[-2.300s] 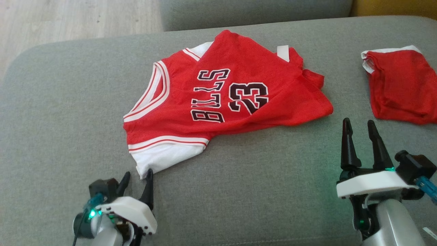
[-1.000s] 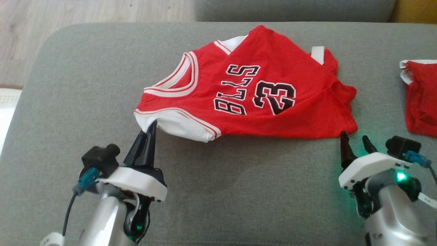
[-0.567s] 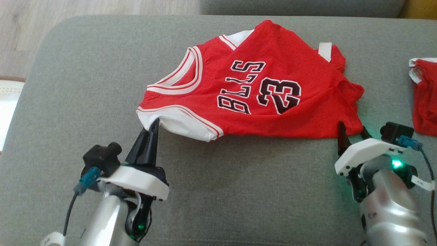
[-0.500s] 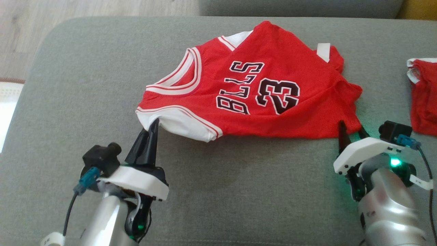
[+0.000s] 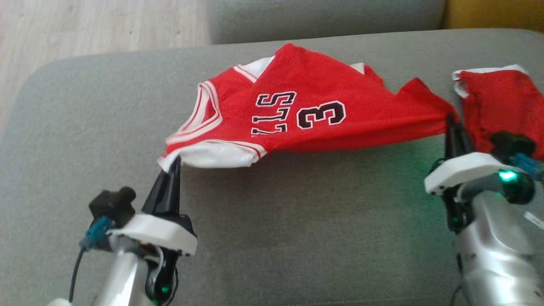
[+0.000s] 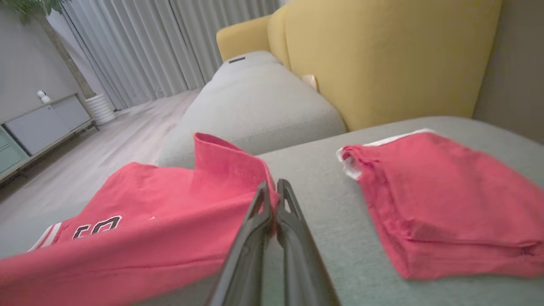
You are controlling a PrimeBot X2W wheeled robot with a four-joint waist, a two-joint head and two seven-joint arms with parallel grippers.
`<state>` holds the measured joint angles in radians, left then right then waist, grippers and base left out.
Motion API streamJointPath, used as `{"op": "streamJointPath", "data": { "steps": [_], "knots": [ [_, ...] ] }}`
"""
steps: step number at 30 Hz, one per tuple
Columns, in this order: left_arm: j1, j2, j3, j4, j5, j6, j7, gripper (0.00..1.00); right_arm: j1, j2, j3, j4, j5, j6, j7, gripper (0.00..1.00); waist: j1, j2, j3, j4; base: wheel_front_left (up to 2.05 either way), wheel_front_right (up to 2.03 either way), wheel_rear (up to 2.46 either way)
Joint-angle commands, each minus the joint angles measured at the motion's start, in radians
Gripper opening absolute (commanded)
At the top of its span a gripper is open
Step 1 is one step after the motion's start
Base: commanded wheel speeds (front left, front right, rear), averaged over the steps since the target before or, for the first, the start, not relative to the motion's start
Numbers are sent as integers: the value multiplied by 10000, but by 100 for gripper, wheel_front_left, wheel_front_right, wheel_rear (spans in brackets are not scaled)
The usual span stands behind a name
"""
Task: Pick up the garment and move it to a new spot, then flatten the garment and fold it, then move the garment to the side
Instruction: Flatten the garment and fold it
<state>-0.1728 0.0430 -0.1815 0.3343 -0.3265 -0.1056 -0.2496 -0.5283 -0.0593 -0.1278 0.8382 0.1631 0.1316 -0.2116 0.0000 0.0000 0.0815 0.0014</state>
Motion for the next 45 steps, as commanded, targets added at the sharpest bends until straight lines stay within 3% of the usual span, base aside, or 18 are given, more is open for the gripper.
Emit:
{"op": "streamJointPath", "data": {
  "steps": [1,9,14,19,31,32,33,34,35,36,45],
  "knots": [
    [-64,73,346,-214,61,29,-122,0,287,-168,99,-748,30,-9,65,0,0,0,-220,-244,0,0,0],
    [333,72,146,-11,-80,17,-122,0,2602,-11,-975,-3932,-400,-9,2006,0,0,0,-556,-352,0,0,0],
    [456,72,-1,482,-89,50,-122,0,3526,81,-825,-5101,-351,-9,3088,0,0,0,-575,-253,0,0,0],
    [389,74,-82,1197,9,34,-122,0,3594,88,-555,-4939,-105,-9,3213,0,0,0,-595,-135,0,0,0],
    [133,77,-232,2740,-64,-6,-120,0,3326,90,-715,-3151,-316,-9,2746,0,0,0,-687,20,0,0,0],
    [118,77,-236,2778,-63,-10,-120,0,3322,90,-705,-3075,-310,-9,2658,27,0,0,-682,12,0,0,0],
    [108,77,-237,2807,-62,-14,-120,24,3310,90,-681,-3035,-261,-9,2516,100,0,0,-677,4,0,0,0],
    [95,77,-224,2818,-58,-9,-121,41,3296,90,-652,-3001,-158,-9,2372,100,0,0,-667,-6,0,0,0],
    [75,76,-178,2777,-48,25,-121,89,3290,90,-585,-2993,-48,-9,2228,100,0,0,-657,-12,0,0,0],
    [65,76,-132,2715,-29,56,-121,100,3293,90,-499,-3044,63,-9,2033,100,0,0,-650,-19,0,0,0],
    [493,165,568,877,432,61,-121,100,4153,80,344,-4566,567,-9,377,100,0,0,-478,-21,0,0,0]
  ]
}}
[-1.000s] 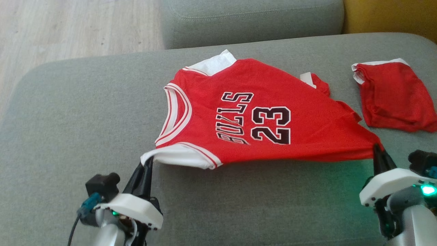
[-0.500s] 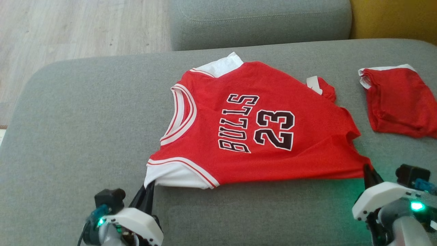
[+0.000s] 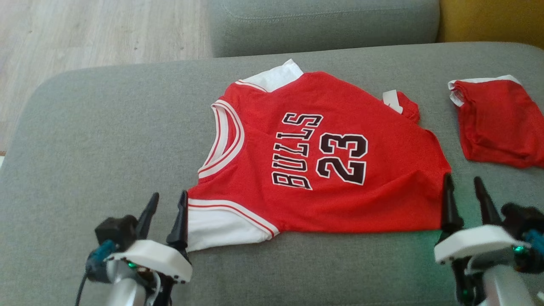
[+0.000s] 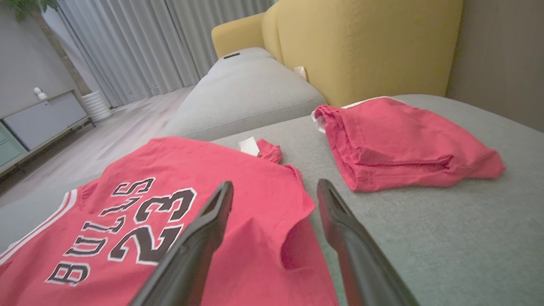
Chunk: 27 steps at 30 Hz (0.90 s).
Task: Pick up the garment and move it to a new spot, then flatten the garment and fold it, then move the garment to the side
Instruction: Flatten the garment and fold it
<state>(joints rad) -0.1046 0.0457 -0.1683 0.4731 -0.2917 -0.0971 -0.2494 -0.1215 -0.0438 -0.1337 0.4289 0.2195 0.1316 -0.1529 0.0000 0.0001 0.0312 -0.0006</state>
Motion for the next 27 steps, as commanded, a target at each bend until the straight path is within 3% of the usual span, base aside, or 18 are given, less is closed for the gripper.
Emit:
{"op": "streamJointPath", "data": {
  "steps": [1,9,16,27],
  "knots": [
    [-83,162,479,-729,143,-63,-123,100,228,-108,511,-671,-8,-9,-313,100,0,-1,46,-8,0,0,0],
    [533,703,-90,-1099,933,-268,-123,100,791,-178,771,-1343,236,-9,-563,100,0,-1,121,-75,0,0,0],
    [411,1528,-1131,24,1827,-316,-124,100,741,-173,825,-1411,274,-9,-494,100,0,-1,192,-102,0,0,0],
    [-505,1862,-2256,1219,2263,-331,-124,100,597,-151,719,-1347,223,-9,-309,100,0,-1,296,-151,0,0,0]
  ]
}}
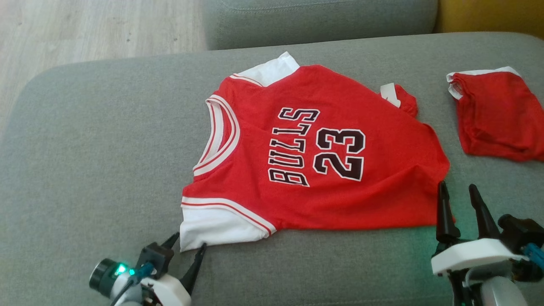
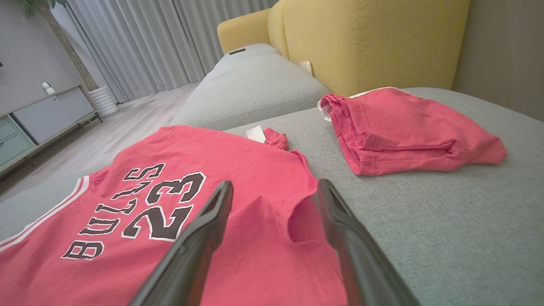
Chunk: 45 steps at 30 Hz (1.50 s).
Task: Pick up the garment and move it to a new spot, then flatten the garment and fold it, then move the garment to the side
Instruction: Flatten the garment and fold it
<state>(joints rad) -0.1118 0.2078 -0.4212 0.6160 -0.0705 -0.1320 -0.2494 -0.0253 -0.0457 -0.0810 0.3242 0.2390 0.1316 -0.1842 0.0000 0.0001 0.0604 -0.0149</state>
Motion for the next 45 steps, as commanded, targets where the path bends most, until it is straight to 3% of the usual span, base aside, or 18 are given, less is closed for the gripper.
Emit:
{"op": "streamJointPath", "data": {
  "steps": [1,12,13,14,15,23,27,32,45],
  "knots": [
    [-489,235,231,-163,76,18,-124,100,-379,-129,191,-301,28,-9,19,100,0,-1,12,-23,0,0,0],
    [-635,378,-380,-344,364,46,-124,100,-447,-106,66,-239,70,-9,139,100,0,-1,18,-137,0,0,0],
    [-645,406,-526,-322,364,39,-124,76,-451,-104,56,-229,73,-9,145,100,0,-1,11,-136,0,0,0],
    [-660,427,-668,-308,345,32,-124,28,-454,-102,47,-218,74,-9,149,100,0,-1,1,-134,0,0,0],
    [-677,447,-807,-322,313,27,-124,0,-456,-101,40,-207,73,-9,152,100,0,-1,-11,-131,0,0,0],
    [-772,633,-1325,-1576,-391,17,-124,0,-433,-86,-28,-59,69,-9,268,100,0,-1,-84,-77,0,0,0],
    [-645,617,-827,-2883,-1117,15,-124,0,-357,-73,-273,312,-164,-9,682,100,0,-1,-110,-25,0,0,0],
    [-387,425,-250,-3554,-1626,15,-124,0,-337,-54,-785,839,-531,-9,1194,100,0,-1,-135,-15,0,0,0],
    [-122,89,385,-4083,-1753,14,-124,0,-1078,-47,-357,2705,1190,-9,1557,100,0,-1,-32,26,0,0,0]
  ]
}}
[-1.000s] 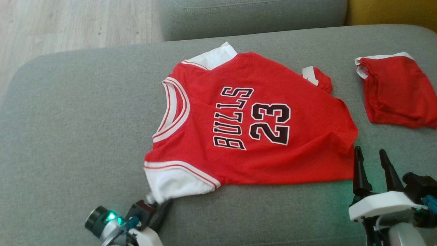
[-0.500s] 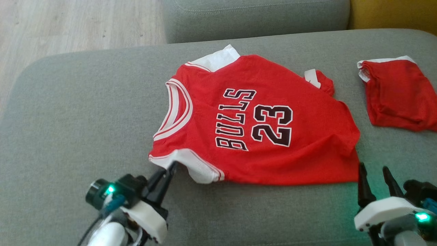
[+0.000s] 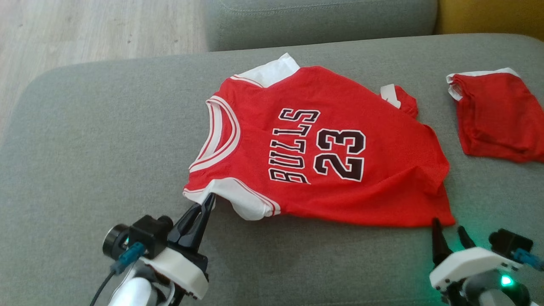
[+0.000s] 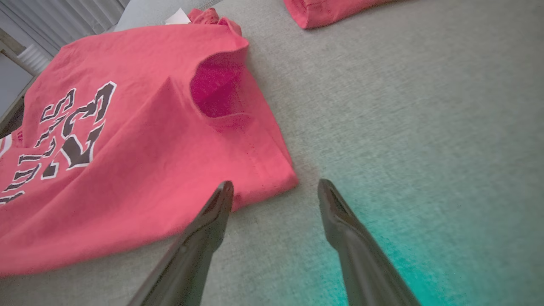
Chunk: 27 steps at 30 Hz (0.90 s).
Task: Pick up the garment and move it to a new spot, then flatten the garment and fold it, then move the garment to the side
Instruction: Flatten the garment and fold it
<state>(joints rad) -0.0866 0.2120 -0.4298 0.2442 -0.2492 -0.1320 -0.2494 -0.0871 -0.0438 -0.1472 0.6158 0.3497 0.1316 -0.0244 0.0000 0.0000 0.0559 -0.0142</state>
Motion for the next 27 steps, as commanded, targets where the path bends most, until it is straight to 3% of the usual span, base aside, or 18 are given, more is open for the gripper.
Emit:
{"op": "streamJointPath", "data": {
  "steps": [1,10,11,12,13,21,27],
  "knots": [
    [-378,43,475,-344,39,14,-124,0,-544,-66,376,-85,219,-9,-65,100,0,0,24,38,0,0,0],
    [-471,64,402,-89,10,14,-124,0,-1245,-65,858,991,948,-9,-310,100,0,0,151,141,0,0,0],
    [-475,66,399,-63,7,14,-124,0,-1300,-65,950,1096,896,-9,-320,96,0,0,156,142,0,0,0],
    [-480,66,402,-40,4,14,-124,0,-1354,-65,1018,1186,853,-9,-346,37,0,0,159,139,0,0,0],
    [-485,63,409,-17,-4,14,-124,0,-1410,-65,1085,1246,831,-9,-401,0,0,0,159,136,0,0,0],
    [-470,-89,724,-82,-647,14,-124,0,-1719,-76,1336,987,563,-9,-1016,0,0,0,6,39,0,0,0],
    [-659,-146,1195,-525,-1582,14,-124,0,-1868,-403,1754,-597,627,-9,-1097,0,0,0,-233,-157,0,0,0]
  ]
}}
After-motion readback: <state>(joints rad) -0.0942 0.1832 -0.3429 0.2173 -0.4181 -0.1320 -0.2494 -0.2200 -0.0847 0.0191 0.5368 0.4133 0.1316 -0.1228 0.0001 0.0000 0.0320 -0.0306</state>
